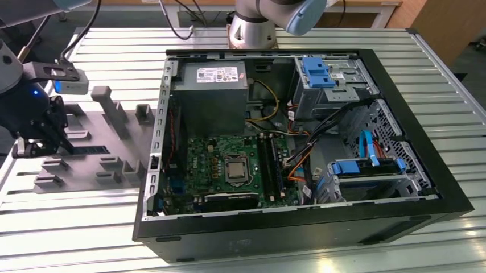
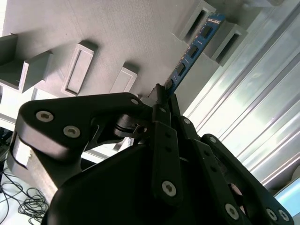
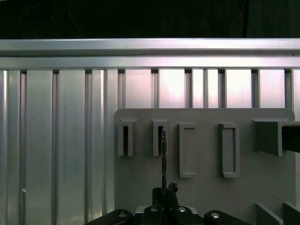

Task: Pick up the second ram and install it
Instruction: 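Pick up the second ram and move it above second insertion slot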

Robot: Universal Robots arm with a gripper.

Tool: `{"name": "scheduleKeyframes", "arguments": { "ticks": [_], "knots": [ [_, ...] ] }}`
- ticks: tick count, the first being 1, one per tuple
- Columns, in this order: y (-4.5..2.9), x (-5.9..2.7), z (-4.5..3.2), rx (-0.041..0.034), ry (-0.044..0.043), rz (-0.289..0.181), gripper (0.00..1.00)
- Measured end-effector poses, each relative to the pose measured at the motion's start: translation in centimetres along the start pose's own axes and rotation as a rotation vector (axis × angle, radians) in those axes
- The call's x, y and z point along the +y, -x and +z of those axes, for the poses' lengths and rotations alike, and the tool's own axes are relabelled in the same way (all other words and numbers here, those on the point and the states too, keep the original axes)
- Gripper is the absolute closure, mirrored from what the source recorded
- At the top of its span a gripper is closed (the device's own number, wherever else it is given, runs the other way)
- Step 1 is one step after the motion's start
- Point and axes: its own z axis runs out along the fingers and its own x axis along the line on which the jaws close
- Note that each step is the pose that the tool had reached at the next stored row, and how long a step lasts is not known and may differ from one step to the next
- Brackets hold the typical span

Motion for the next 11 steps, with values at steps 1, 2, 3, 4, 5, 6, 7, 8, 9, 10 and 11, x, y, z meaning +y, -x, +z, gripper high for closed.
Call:
{"name": "scheduleKeyframes", "arguments": {
  "ticks": [1,2,3,4,5,6,7,8,9,10,11],
  "knots": [
    [0.0,0.0,-0.07,0.0,0.0,0.0,0.86],
    [0.0,0.0,-0.14,0.0,0.0,0.0,0.86],
    [0.0,0.0,-0.2,0.0,0.0,0.0,0.86],
    [0.0,0.0,-0.26,0.0,0.0,0.0,0.86],
    [0.0,0.0,-0.32,0.0,0.0,0.0,0.86],
    [0.0,0.0,-0.38,0.0,-0.0001,0.0,0.86],
    [0.0,-0.01,-0.44,0.0,-0.0001,0.0,0.86],
    [0.0,-0.01,-0.49,0.0,-0.0001,0.0,0.86],
    [0.0,0.0,-0.53,-0.0001,-0.0001,0.0,0.86],
    [0.0,0.0,-0.59,0.0,0.0,0.0,0.86],
    [0.0,-0.01,-0.64,0.0,-0.0001,0.0,0.86]
  ]
}}
